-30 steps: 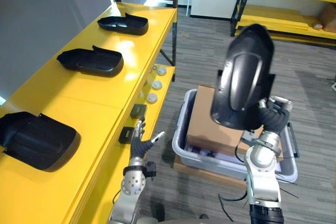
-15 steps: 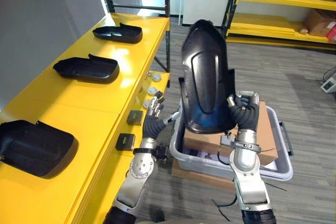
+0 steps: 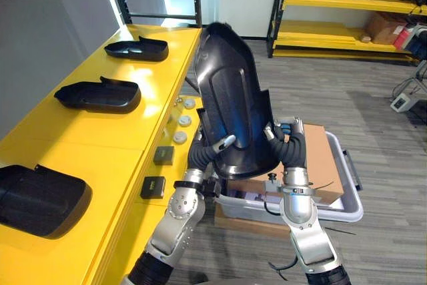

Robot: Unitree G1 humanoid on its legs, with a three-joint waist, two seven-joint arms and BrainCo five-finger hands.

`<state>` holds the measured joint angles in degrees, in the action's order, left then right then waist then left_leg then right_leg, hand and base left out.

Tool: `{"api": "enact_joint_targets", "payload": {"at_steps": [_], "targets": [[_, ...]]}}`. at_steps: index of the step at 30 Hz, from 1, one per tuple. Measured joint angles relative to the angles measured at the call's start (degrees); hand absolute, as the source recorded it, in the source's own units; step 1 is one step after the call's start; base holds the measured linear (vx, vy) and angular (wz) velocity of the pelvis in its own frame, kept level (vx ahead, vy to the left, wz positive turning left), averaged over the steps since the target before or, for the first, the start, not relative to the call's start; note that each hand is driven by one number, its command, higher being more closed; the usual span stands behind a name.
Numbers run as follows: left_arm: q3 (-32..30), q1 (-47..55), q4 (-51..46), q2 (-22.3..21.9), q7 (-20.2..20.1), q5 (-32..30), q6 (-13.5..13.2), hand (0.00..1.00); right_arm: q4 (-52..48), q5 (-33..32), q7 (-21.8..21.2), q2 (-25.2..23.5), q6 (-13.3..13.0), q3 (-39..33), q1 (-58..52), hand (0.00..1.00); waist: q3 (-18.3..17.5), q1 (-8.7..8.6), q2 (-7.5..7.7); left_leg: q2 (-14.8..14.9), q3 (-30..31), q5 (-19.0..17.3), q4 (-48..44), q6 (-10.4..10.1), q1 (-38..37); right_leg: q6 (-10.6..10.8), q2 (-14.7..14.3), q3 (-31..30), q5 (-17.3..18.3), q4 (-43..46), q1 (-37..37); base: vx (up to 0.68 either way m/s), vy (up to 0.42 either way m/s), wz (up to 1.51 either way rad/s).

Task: Walk over and take plastic housings, then place them on the shelf

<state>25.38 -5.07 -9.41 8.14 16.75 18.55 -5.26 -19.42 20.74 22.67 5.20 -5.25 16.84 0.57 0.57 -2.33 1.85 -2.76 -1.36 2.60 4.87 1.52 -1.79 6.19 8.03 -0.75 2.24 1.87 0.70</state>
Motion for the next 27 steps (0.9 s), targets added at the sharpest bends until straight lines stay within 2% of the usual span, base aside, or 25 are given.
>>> {"api": "enact_joint_targets", "payload": {"at_steps": [1, 6, 9, 11, 14, 16, 19, 20, 22, 24, 27], "targets": [[0.0, -0.1, 0.0, 0.0, 0.0, 0.0, 0.0, 1.0, 0.0, 0.0, 0.1, 0.1, -0.1, 0.0, 0.1, 0.0, 0.0, -0.01, 0.01, -0.1, 0.0, 0.0, 0.0, 0.0, 0.0, 0.0, 0.0, 0.0, 0.0, 0.0, 0.0, 0.0, 0.0, 0.0], [-0.3, -1.0, 1.5, 0.1, 2.0, 0.7, 0.1, 1.0, 0.1, -0.2, 0.8, 1.7, -1.0, 1.8, 0.0, 0.0, -0.3, -0.05, 0.17, -0.2, -0.1, 0.0, 0.0, 0.0, 0.0, 0.0, 0.0, -0.1, 0.0, 0.0, 0.0, 0.0, 0.0, 0.0], [-0.4, -1.0, 3.2, 0.1, 2.3, 0.4, 1.1, 1.0, 0.2, -2.2, 0.2, 2.1, -1.5, 2.4, 0.0, 0.0, -0.6, -0.03, 0.23, -0.2, 0.0, 0.1, 0.0, 0.1, -0.1, 0.0, 0.0, -0.1, 0.0, 0.0, 0.1, -0.03, -0.019, 0.01], [-0.8, -1.0, 3.5, 0.1, 2.3, -1.4, 2.2, 1.0, 0.2, -4.4, -0.7, 2.2, -2.1, 2.0, 0.0, 0.0, -0.6, -0.04, 0.24, -0.2, 0.0, 0.1, 0.0, 0.1, -0.1, 0.0, 0.0, 0.0, 0.0, 0.1, 0.1, -0.02, -0.012, 0.0], [-1.9, -1.0, 3.5, -0.1, 2.0, -8.3, 2.4, 1.0, 0.1, -7.2, -2.0, 2.5, -2.4, -0.4, 0.0, 0.0, -0.6, 0.0, 0.27, -0.2, 0.0, 0.2, 0.3, 0.2, -0.5, 0.0, 0.1, 0.0, 0.0, 0.2, 0.4, -0.04, -0.025, 0.01], [-2.6, -0.8, 3.4, -0.5, 1.6, -14.1, 2.5, 1.0, -0.2, -8.5, -2.9, 2.0, -3.0, -4.1, 0.0, 0.0, -0.6, 0.0, 0.28, -0.2, 0.4, 0.2, 0.3, 0.3, -1.0, 0.0, 0.2, 0.4, 0.0, 0.0, 1.1, -0.02, -0.018, 0.07], [-3.4, 0.2, 3.1, -2.4, 0.6, -18.3, 2.5, 1.0, -4.6, -10.7, -2.9, 0.7, -3.5, -8.6, -0.1, 0.0, -0.6, 0.0, 0.31, -0.2, 0.6, 0.2, 0.4, 0.2, -1.0, 0.0, 0.2, 0.6, 0.0, 0.0, 1.1, 0.0, -0.002, 0.03], [-3.6, 0.6, 3.1, -2.5, 0.6, -18.8, 2.5, 1.0, -5.9, -11.5, -2.8, 0.0, -3.8, -10.3, -0.1, 0.0, -0.6, 0.03, 0.31, -0.2, 0.6, 0.2, 0.4, 0.2, -1.0, 0.0, 0.2, 0.6, 0.0, 0.0, 1.1, 0.0, 0.0, 0.0], [-5.4, 3.5, 3.1, -3.4, 0.7, -19.5, 2.6, 1.0, -10.7, -13.5, -1.1, -1.3, -5.8, -19.6, 0.0, 0.0, -0.6, -0.03, 0.33, -0.2, 0.6, 0.2, 0.4, 0.2, -1.0, 0.0, 0.2, 0.6, 0.0, 0.0, 1.1, 0.0, 0.0, 0.0], [-6.7, 4.4, 3.1, -3.4, 0.7, -19.5, 2.6, 1.0, -11.8, -13.5, 0.0, -1.3, -6.2, -23.5, 0.0, 0.0, -0.6, -0.15, 0.33, -0.2, 0.6, 0.2, 0.4, 0.2, -1.0, 0.0, 0.1, 0.6, 0.0, 0.0, 1.1, 0.0, 0.0, 0.0], [-9.1, 5.6, 3.1, -3.5, 0.9, -20.7, 2.7, 1.0, -13.1, -13.5, 3.5, -1.3, -7.1, -33.5, 0.0, 0.0, -0.6, -0.13, 0.35, -0.2, 0.6, 0.2, 0.4, 0.2, -0.9, 0.0, 0.1, 0.6, 0.1, 0.0, 1.1, 0.0, 0.0, 0.0]]}}
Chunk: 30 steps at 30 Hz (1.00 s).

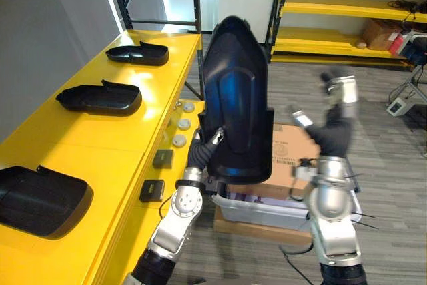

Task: Walk over and take plastic housings, then place them on the shelf

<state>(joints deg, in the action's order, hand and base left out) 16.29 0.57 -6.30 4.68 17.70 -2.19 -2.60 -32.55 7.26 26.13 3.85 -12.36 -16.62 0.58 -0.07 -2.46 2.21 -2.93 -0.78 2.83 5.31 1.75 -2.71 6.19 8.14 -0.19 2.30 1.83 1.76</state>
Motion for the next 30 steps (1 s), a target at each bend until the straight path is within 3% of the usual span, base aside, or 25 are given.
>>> {"api": "enact_joint_targets", "payload": {"at_steps": [6, 9, 11, 16, 21, 27, 30], "targets": [[-1.3, 3.5, -2.4, 0.0, 0.2, -1.4, 0.0, 1.0, 1.3, -7.2, 3.9, -0.1, -0.9, -12.6, -3.1, 0.0, -0.1, 0.01, 0.14, 0.2, -0.1, 0.0, 0.0, 0.0, 0.3, 0.0, 0.0, 0.0, 0.0, 0.0, -0.3, 0.0, 0.0, 0.0], [-2.0, 5.5, -5.2, -0.2, 0.1, -1.4, 0.0, 1.0, 9.9, -12.4, 3.7, -0.1, -1.1, -14.6, -7.8, 0.0, -0.5, -0.02, 0.76, 0.4, -0.5, 0.0, 0.0, 0.0, 0.3, 0.0, -0.1, 0.0, 0.1, 0.0, -0.3, 0.0, 0.0, 0.0], [-3.2, 6.4, -6.6, -0.4, 0.1, -1.4, 0.0, 1.0, 16.7, -14.0, 3.3, -0.4, 0.6, -14.9, -10.4, 0.0, -0.6, -0.02, 0.92, 0.5, -0.7, -0.1, 0.0, -0.1, 0.2, 0.0, -0.1, 0.0, 0.1, 0.1, -0.3, 0.0, 0.0, 0.0], [-6.0, 11.5, -10.6, -1.3, 0.1, -1.3, -0.5, 1.0, 40.0, -18.2, -2.8, -4.5, 5.2, -16.1, -16.2, 0.0, -0.9, 0.18, 0.52, 0.7, -0.8, -0.3, 0.0, -0.4, -0.1, -0.1, -0.1, 0.3, 0.7, 1.3, -0.1, 0.0, -0.005, 0.03], [-8.0, 16.3, -11.6, -2.6, -0.2, -0.7, -1.2, 1.0, 60.1, -18.0, -7.8, -6.7, 8.3, -16.2, -17.4, 0.0, -1.3, 0.33, -0.25, 1.0, -0.7, -0.7, 0.0, -0.9, -0.5, -0.1, -0.2, 0.7, 1.4, 2.5, 0.1, -0.04, -0.031, 0.04], [-9.6, 20.1, -11.6, -4.4, -0.4, -0.6, -2.0, 1.0, 74.8, -17.9, -13.5, -7.0, 9.7, -12.8, -17.3, 0.0, -1.2, 1.68, -0.24, 1.6, 0.1, -1.0, 0.4, -0.7, -0.5, -0.3, -0.2, 2.8, 2.3, 3.2, 1.2, -0.05, -0.036, 0.15], [-10.6, 21.0, -11.7, -5.0, -0.4, 0.0, -2.3, 1.0, 79.3, -17.7, -14.1, -7.0, 10.4, -10.0, -16.9, 0.0, -0.5, 2.46, 0.04, 1.4, 3.9, -0.8, -0.9, -1.1, 0.9, -0.4, 0.0, 6.5, 3.2, 4.0, 1.9, 0.01, -0.066, 0.71]]}}
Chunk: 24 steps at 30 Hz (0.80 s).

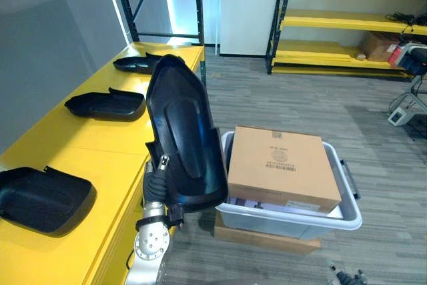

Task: Walk over and take plastic housings, then place them on the shelf

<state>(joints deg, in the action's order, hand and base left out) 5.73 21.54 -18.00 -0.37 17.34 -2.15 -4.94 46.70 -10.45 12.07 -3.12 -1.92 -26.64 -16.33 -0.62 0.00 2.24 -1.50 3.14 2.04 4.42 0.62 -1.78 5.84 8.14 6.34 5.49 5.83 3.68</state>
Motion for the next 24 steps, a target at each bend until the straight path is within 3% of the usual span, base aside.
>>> {"api": "enact_joint_targets", "payload": {"at_steps": [4, 5, 8, 10, 12, 13, 14, 15, 16, 17, 19, 22, 23, 24], "targets": [[-0.2, -0.3, -2.8, -0.3, 0.3, 0.6, -0.1, 1.0, 2.6, 0.5, 0.2, 0.3, -0.1, 5.0, 2.5, 0.0, 3.1, 1.36, 0.46, -1.6, 9.1, -0.9, -7.5, -1.4, 7.7, -0.9, 0.9, 11.0, 2.6, 3.7, -0.2, -0.04, -0.055, 1.37], [-0.2, -0.2, -3.5, -0.3, 0.5, 0.9, -0.3, 1.0, 2.7, 0.5, 0.3, 0.3, -0.2, 5.1, 3.0, 0.0, 3.7, 1.43, 0.47, -1.3, 8.6, -1.1, -8.1, -1.3, 8.8, -1.0, 1.0, 12.7, 2.8, 4.1, -0.3, -0.09, -0.024, 1.6], [-0.2, -0.5, -5.7, -0.9, 0.8, 1.6, -1.2, 1.0, 4.1, 1.6, 0.6, 1.6, -0.5, 5.3, 5.7, 0.0, 5.3, 2.33, -0.9, 3.5, -5.1, -2.0, -10.9, -0.4, 14.0, -1.2, 1.4, 21.8, 3.0, 4.9, 0.0, -0.1, -0.015, 1.56], [-0.1, -0.4, -6.1, -2.4, 1.9, 1.6, -1.8, 1.0, 4.2, 2.0, 0.6, 2.6, -0.4, 6.9, 5.9, 0.0, 5.3, 2.42, -2.04, 8.6, -21.0, -3.8, -13.7, 2.2, 14.9, -1.2, 2.5, 28.9, 3.1, 5.6, 1.9, 0.0, 0.036, 1.5], [0.4, -0.6, -6.2, -2.9, 2.7, 1.7, -2.5, 1.0, 4.2, 2.0, 0.8, 3.2, -0.3, 7.3, 5.9, 0.0, 5.1, 2.34, -2.68, 11.2, -30.8, -5.5, -15.3, 3.4, 13.9, -1.1, 3.5, 33.8, 3.2, 7.4, 3.5, 0.05, 0.069, 1.4], [0.7, -0.9, -6.2, -2.7, 2.8, 1.7, -3.3, 1.0, 4.5, 2.0, 0.8, 2.5, -0.3, 7.4, 5.9, 0.0, 5.0, 2.33, -1.08, 11.4, -35.5, -7.3, -17.3, 3.8, 13.3, -1.6, 5.5, 37.0, 3.6, 6.5, 4.8, 0.08, 0.134, 1.26], [0.6, -1.1, -6.9, -2.3, 2.8, 1.8, -3.6, 1.0, 4.9, 2.0, 0.8, 1.7, -0.5, 7.4, 6.3, 0.0, 4.7, 2.57, -0.04, 11.9, -38.3, -9.1, -21.2, 6.6, 13.9, -0.9, 6.8, 38.3, 5.3, 6.2, 5.3, 0.09, 0.173, 1.01], [0.9, -1.5, -7.4, -2.5, 2.9, 2.3, -4.7, 1.0, 4.8, 2.0, 0.8, 1.9, -0.4, 7.4, 7.0, 0.0, 4.4, 2.72, -1.89, 15.3, -40.0, -10.1, -29.5, 7.4, 14.1, 1.8, 7.3, 40.2, 6.6, 8.4, 6.4, 0.08, 0.147, 0.69], [1.0, -1.6, -7.7, -3.1, 2.9, 2.6, -4.9, 1.0, 4.4, 2.0, 0.8, 2.5, -0.4, 7.4, 7.1, 0.0, 4.3, 2.49, -2.48, 15.3, -38.9, -11.6, -28.8, 2.6, 13.9, 2.5, 7.1, 41.0, 7.3, 9.6, 6.9, 0.08, 0.18, 0.94], [1.3, -2.4, -7.7, -2.7, 2.8, 2.8, -4.9, 1.0, 4.7, 2.0, 1.2, 2.1, -0.3, 7.3, 7.5, 0.0, 3.9, 1.82, -1.81, 12.5, -36.9, -11.7, -27.9, 3.0, 13.9, 2.4, 9.3, 42.5, 7.6, 10.9, 7.6, 0.08, 0.227, 0.8], [1.2, -3.2, -7.9, -2.8, 2.9, 3.0, -5.5, 1.0, 4.7, 2.1, 1.4, 1.4, -0.3, 7.2, 8.4, 0.0, 3.6, 2.42, -1.16, 10.3, -35.6, -12.1, -27.0, 3.7, 14.1, 1.7, 10.2, 42.9, 6.7, 11.0, 8.1, 0.08, 0.22, 0.57], [0.8, -3.5, -7.8, -2.5, 2.9, 3.8, -5.4, 1.0, 4.7, 2.3, 1.4, 1.4, -0.1, 6.9, 9.6, 0.0, 4.0, 2.25, -0.85, 8.2, -33.6, -13.6, -26.6, 4.4, 13.0, -1.6, 13.8, 41.2, 4.4, 19.0, 7.3, 0.09, 0.192, 0.47], [0.7, -3.4, -7.8, -2.2, 2.9, 3.8, -5.4, 1.0, 4.7, 3.0, 1.3, 1.4, 0.0, 7.0, 9.6, 0.0, 4.1, 2.45, -0.85, 7.7, -32.7, -13.9, -25.9, 4.4, 12.1, -4.6, 15.6, 37.4, 2.5, 25.1, 5.0, 0.08, 0.163, 0.33], [0.5, -3.5, -7.8, -1.9, 3.0, 3.8, -5.4, 1.0, 4.7, 3.5, 1.2, 1.3, 0.0, 7.0, 9.8, 0.0, 4.2, 2.24, -0.98, 7.3, -32.1, -14.0, -24.9, 4.4, 11.4, -5.6, 16.0, 32.8, 2.1, 29.1, 2.7, 0.11, 0.168, 0.36]]}}
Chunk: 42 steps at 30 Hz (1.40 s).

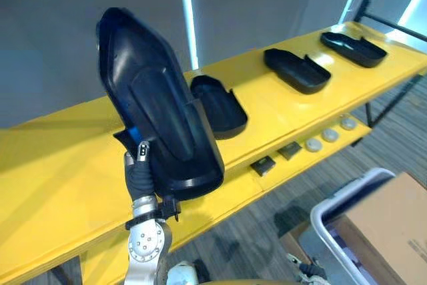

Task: Walk over and take plastic housings, then place them on the shelf

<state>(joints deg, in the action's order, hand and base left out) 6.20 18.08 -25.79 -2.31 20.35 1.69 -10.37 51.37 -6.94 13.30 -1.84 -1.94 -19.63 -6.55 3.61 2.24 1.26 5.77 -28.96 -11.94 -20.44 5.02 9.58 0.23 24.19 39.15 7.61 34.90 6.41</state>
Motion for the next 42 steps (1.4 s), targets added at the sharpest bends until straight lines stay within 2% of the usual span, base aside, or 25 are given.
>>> {"api": "enact_joint_targets", "payload": {"at_steps": [1, 2, 3, 5, 7, 9, 11, 12, 14, 16, 20, 23, 28, 29, 30, 31, 33, 34, 35, 36, 37, 38, 39, 40, 42], "targets": [[-0.1, -0.1, 0.0, 0.7, 0.0, 0.0, 0.0, 1.0, -0.2, 0.6, -0.2, 0.0, 0.0, 0.1, 0.1, 0.0, 0.2, -0.22, -0.14, -0.8, 1.6, 0.1, 1.9, -0.1, -0.9, 0.4, -1.4, -6.5, 1.6, 3.4, -3.3, 0.09, 0.124, 0.37], [-0.1, -0.1, 0.0, 0.9, 0.0, 0.0, 0.0, 1.0, -0.4, 0.8, -0.2, 0.0, 0.0, 0.1, 0.2, 0.0, 0.2, -0.44, 0.13, -1.1, 2.2, 0.2, 2.8, -0.3, -1.6, 0.9, -2.4, -9.7, 2.5, 4.4, -4.8, 0.1, 0.11, 0.47], [-0.2, 0.1, 0.1, 0.9, 0.0, 0.0, 0.0, 1.0, -0.7, 0.8, -0.3, 0.0, 0.0, 0.1, 0.0, 0.0, 0.6, -1.2, -0.03, -1.4, 3.0, 0.5, 4.3, -0.8, -2.6, 1.9, -5.0, -14.8, 4.3, 5.1, -7.5, 0.1, 0.101, 0.46], [-0.1, -0.1, 0.9, 1.0, 0.0, -0.1, 0.0, 1.0, -1.0, 0.8, -0.8, 0.0, 0.0, 0.1, -0.6, 0.0, 0.7, -1.52, 0.33, -2.5, 4.7, 1.1, 6.2, -1.8, -4.2, 3.2, -8.8, -22.6, 6.2, 3.7, -12.0, 0.12, 0.074, 0.46], [0.1, -0.1, 2.7, 0.9, -0.1, -0.1, 0.0, 1.0, -1.1, 0.9, -0.8, -0.2, 0.0, 0.8, -1.8, 0.0, 0.7, -1.65, 0.4, -3.2, 6.4, 1.2, 6.2, -1.9, -4.8, 3.3, -12.7, -30.6, 6.3, -1.8, -14.9, 0.11, -0.006, 0.47], [0.2, 0.1, 4.1, 0.8, -0.1, -0.1, 0.1, 1.0, -1.3, 0.5, -0.9, -0.6, 0.0, 2.2, -3.3, 0.0, 0.4, -2.46, 1.04, -4.3, 8.0, 1.1, 5.8, -1.8, -4.5, 3.5, -14.2, -34.5, 5.5, -6.7, -15.5, 0.1, -0.078, 0.75], [-0.3, 0.8, 4.1, 0.9, 0.1, -0.1, 0.1, 1.0, -1.3, 0.8, -0.9, -0.5, 0.1, 2.7, -3.5, 0.0, 0.5, -2.8, 2.09, -5.0, 9.4, 0.3, 4.0, -1.5, -4.2, 3.0, -14.2, -34.0, 1.8, -10.8, -15.5, 0.15, -0.164, 0.59], [-0.3, 1.1, 4.2, 0.6, 0.1, -0.1, 0.1, 1.0, -1.3, 0.8, -1.0, -0.4, 0.1, 2.8, -3.4, 0.0, 0.4, -2.29, 2.24, -4.3, 10.1, -0.8, 1.8, -2.1, -3.8, 3.9, -14.4, -32.7, 1.9, -12.3, -14.4, 0.13, -0.151, 0.21], [-0.2, 1.1, 4.2, 0.1, 0.0, -0.1, 0.1, 1.0, -1.5, 0.8, -1.0, -0.4, 0.1, 2.8, -3.3, 0.0, 0.1, -1.36, 1.28, -2.5, 11.3, -1.6, 0.2, -3.1, -2.8, 4.1, -16.2, -31.2, 1.9, -15.6, -12.5, 0.14, -0.17, 0.15], [-0.2, 1.2, 4.2, -0.5, -0.3, -0.1, 0.1, 1.0, -1.5, 0.8, -1.1, -0.3, 0.1, 2.7, -3.3, 0.0, 0.0, -1.26, 0.63, -1.0, 12.3, -1.3, 0.2, -3.6, -2.8, 3.2, -17.8, -29.7, 1.3, -18.0, -11.4, 0.16, -0.18, 0.15], [-0.3, 1.2, 4.2, -0.9, -0.9, -0.1, 0.5, 1.0, -2.7, 0.9, -1.0, -0.5, 0.0, 2.5, -3.9, 0.0, 0.0, -1.34, 1.01, -0.3, 13.1, -0.7, 2.2, -4.7, -4.8, 2.4, -19.1, -28.8, 0.8, -21.2, -7.9, 0.1, -0.113, 0.07], [-0.1, 1.2, 4.6, -0.8, -1.7, -0.1, 0.8, 1.0, -2.7, 1.1, -1.0, -0.6, -0.1, 2.6, -4.1, 0.0, -0.1, -1.33, 1.58, -0.9, 14.1, 0.2, 4.0, -5.4, -5.4, 2.3, -19.1, -27.9, 0.7, -22.7, -6.7, 0.05, -0.044, 0.17], [0.2, 1.0, 5.0, -0.8, -1.2, -0.1, 1.3, 1.0, -2.1, 1.0, -0.6, -0.4, -0.1, 2.5, -4.1, 0.0, 0.3, -1.23, 1.6, -2.0, 16.4, 2.8, 3.5, -5.7, -3.1, 2.3, -17.6, -23.4, 0.7, -22.8, -6.9, 0.0, -0.014, 0.48], [-0.1, 0.9, 4.9, -0.8, -1.2, -0.1, 1.3, 1.0, -1.8, 1.0, -0.6, -0.8, -0.1, 2.5, -3.7, 0.0, 0.7, -1.1, 2.48, -0.9, 14.1, 0.7, 0.8, -4.8, -2.2, 2.2, -16.3, -22.8, 0.6, -22.3, -7.5, -0.06, 0.04, 0.27], [-0.1, 0.8, 4.9, -0.8, -0.8, -0.1, 1.3, 1.0, -1.8, 1.0, -0.4, -0.7, -0.1, 2.6, -3.4, 0.0, 0.8, -1.19, 1.9, 2.4, 10.8, -0.7, -4.0, -3.3, -1.4, 2.1, -15.7, -22.4, 0.6, -21.4, -7.8, -0.07, 0.097, 0.26], [-0.1, 0.8, 4.9, -0.9, -0.1, -0.1, 1.4, 1.0, -1.8, 1.0, 0.3, -0.1, -0.1, 2.6, -3.5, 0.0, 1.1, -1.46, 2.29, 7.1, 9.1, -1.6, -9.1, -4.7, -1.5, 2.1, -14.8, -22.2, 0.6, -20.6, -7.8, -0.06, 0.13, 0.16], [0.4, 0.8, 4.9, -0.8, -0.1, -0.1, 1.2, 1.0, -1.7, 1.0, 0.7, 0.4, -0.1, 2.4, -3.9, 0.0, 0.6, -1.66, 1.98, 12.9, 9.9, -1.5, -11.6, -5.5, -3.1, 2.5, -13.0, -22.1, 0.5, -20.0, -8.3, -0.1, 0.277, 0.06], [1.3, 0.6, 5.0, -0.9, 0.0, -0.1, 1.0, 1.0, -0.7, 1.1, 0.9, 1.3, -0.2, 2.3, -4.1, 0.0, -0.2, -1.76, 1.31, 14.9, 11.9, -1.2, -10.8, -6.0, -3.3, 4.1, -12.0, -22.1, 0.0, -20.1, -9.0, -0.1, 0.348, 0.03], [1.7, 0.3, 5.0, -0.9, 0.0, -0.1, 1.0, 1.0, -0.2, 1.1, 1.1, 1.7, -0.2, 2.2, -4.2, 0.0, -0.5, -1.87, 0.74, 15.6, 13.2, -0.3, -9.3, -6.8, -3.4, 5.6, -11.4, -22.0, -0.4, -20.1, -9.7, -0.08, 0.418, 0.24], [2.8, -0.3, 5.4, -1.1, 0.0, -0.1, 1.0, 1.0, 0.1, 1.1, 1.4, 2.6, -0.1, 2.0, -4.4, 0.0, -1.5, -2.92, -1.07, 16.1, 15.3, 5.2, -4.5, -8.0, -3.5, 7.6, -10.6, -21.4, -1.5, -20.1, -10.9, -0.05, 0.48, 0.58], [3.0, -1.3, 6.2, -1.1, -0.1, -0.1, 1.0, 1.0, 1.3, 1.0, 1.6, 3.0, 0.0, 1.0, -4.2, 0.0, -2.1, -4.14, -2.0, 13.9, 16.6, 2.3, 0.0, -14.1, -4.4, 9.3, -9.2, -20.3, -2.7, -20.6, -11.5, -0.05, 0.511, 0.74], [3.0, -1.9, 6.7, -1.0, 0.0, -0.1, 1.0, 1.0, 1.9, 1.0, 1.6, 2.7, 0.0, 0.5, -4.1, 0.0, -2.3, -4.75, -1.56, 12.7, 16.4, 1.3, 1.8, -15.6, -4.4, 9.8, -8.2, -20.1, -3.5, -21.5, -11.4, -0.06, 0.521, 0.65], [2.2, -3.8, 8.2, -0.2, 0.4, -0.1, 1.0, 1.0, 2.9, 1.0, 1.5, 1.2, 0.0, 0.2, -3.6, 0.0, -1.2, -4.51, 1.29, 10.1, 16.3, 1.2, 2.3, -15.8, -4.2, 9.3, -5.9, -20.5, -6.0, -23.4, -11.1, -0.08, 0.448, 0.28], [1.8, -4.1, 9.5, 0.8, 1.3, 0.0, 1.1, 1.0, 2.9, 1.1, 1.5, 0.4, 0.0, 0.5, -3.6, 0.0, -0.2, -3.91, 2.34, 9.2, 16.3, 0.3, 0.0, -14.8, -3.4, 8.3, -5.7, -20.6, -9.3, -25.5, -10.1, -0.11, 0.412, 0.1], [1.2, -3.7, 10.7, 2.2, 1.3, -0.1, 1.2, 1.0, 2.8, 1.3, 1.5, 0.0, 0.0, 2.0, -3.6, 0.0, -0.1, -3.34, 3.31, 10.0, 15.8, -2.3, -4.3, -14.1, -3.0, 7.7, -6.1, -21.7, -12.8, -26.1, -9.8, -0.17, 0.371, -0.34]]}}
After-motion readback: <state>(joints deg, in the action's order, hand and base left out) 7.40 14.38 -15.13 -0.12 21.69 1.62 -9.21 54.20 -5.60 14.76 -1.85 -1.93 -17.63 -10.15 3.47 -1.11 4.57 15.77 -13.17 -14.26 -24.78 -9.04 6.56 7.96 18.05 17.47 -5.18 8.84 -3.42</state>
